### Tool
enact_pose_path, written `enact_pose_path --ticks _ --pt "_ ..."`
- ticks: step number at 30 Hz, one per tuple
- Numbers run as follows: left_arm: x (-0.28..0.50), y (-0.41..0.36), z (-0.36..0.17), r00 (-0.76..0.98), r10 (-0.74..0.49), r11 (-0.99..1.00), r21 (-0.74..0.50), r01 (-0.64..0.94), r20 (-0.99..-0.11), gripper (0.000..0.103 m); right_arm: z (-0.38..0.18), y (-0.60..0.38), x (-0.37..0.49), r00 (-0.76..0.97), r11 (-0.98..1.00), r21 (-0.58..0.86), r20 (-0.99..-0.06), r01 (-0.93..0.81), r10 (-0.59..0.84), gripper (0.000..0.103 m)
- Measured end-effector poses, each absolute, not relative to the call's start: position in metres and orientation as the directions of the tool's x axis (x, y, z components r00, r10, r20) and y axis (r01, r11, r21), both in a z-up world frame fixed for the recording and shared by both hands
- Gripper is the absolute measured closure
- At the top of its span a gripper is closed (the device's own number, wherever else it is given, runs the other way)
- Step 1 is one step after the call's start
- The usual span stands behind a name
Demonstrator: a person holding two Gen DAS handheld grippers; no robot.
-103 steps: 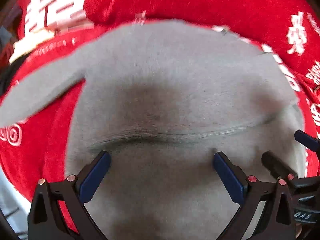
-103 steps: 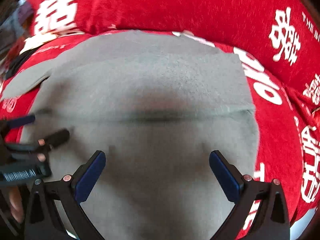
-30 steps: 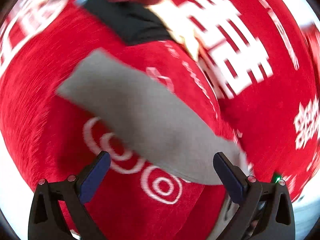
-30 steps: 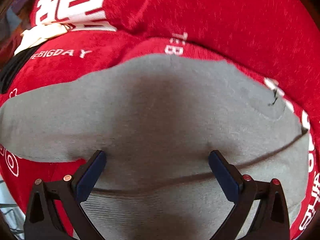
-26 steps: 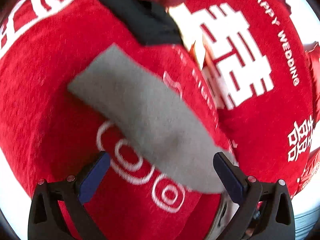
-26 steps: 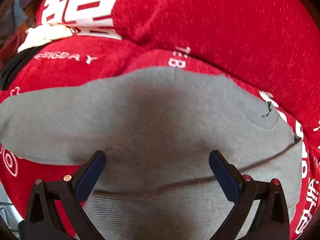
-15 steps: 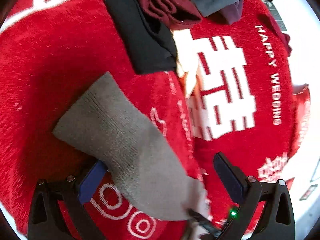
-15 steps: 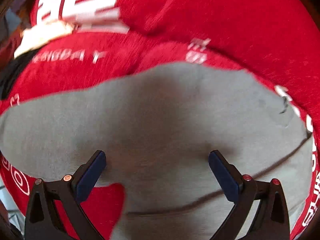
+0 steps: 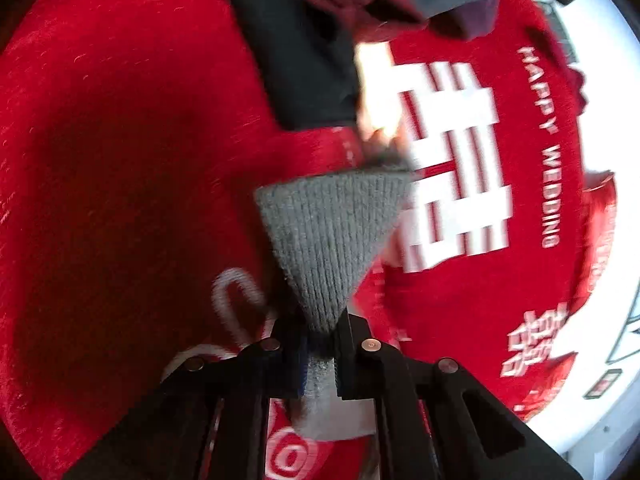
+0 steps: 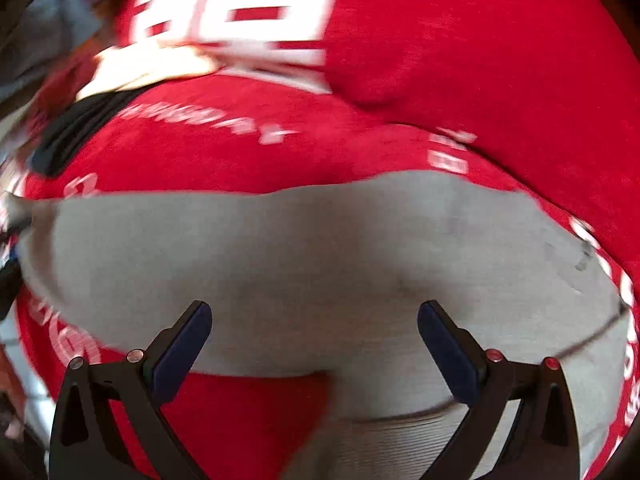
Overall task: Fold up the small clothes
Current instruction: 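Grasp the grey sleeve cuff with the left gripper and lift it, then carry the held sleeve over the garment body with the left gripper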
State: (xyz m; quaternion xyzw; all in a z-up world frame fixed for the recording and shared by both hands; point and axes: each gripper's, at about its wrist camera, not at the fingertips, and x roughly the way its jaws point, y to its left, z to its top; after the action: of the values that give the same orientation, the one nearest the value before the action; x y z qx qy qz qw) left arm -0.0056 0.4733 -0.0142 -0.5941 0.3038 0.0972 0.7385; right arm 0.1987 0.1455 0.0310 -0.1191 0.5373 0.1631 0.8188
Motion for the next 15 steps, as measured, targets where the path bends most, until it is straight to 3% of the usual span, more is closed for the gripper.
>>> enact_pose_path --ticks 6,9,15 --pt "-0.016 0.472 -0.003 0.775 -0.127 0.357 -0.758 -0.546 -0.619 0.093 0.010 0.129 0.229 0.355 0.950 -0.099 -0.935 -0.297 0.014 0.000" --pt "-0.024 0.469 0.009 0.761 -0.093 0.405 -0.723 -0.560 -0.642 0.093 -0.005 0.155 0.220 0.333 0.923 -0.137 -0.943 -0.360 -0.011 0.000" --pt "-0.024 0.453 0.026 0.731 -0.024 0.491 -0.645 -0.586 -0.682 0.093 0.003 0.235 0.168 0.465 0.803 -0.285 -0.885 -0.523 -0.012 0.002"
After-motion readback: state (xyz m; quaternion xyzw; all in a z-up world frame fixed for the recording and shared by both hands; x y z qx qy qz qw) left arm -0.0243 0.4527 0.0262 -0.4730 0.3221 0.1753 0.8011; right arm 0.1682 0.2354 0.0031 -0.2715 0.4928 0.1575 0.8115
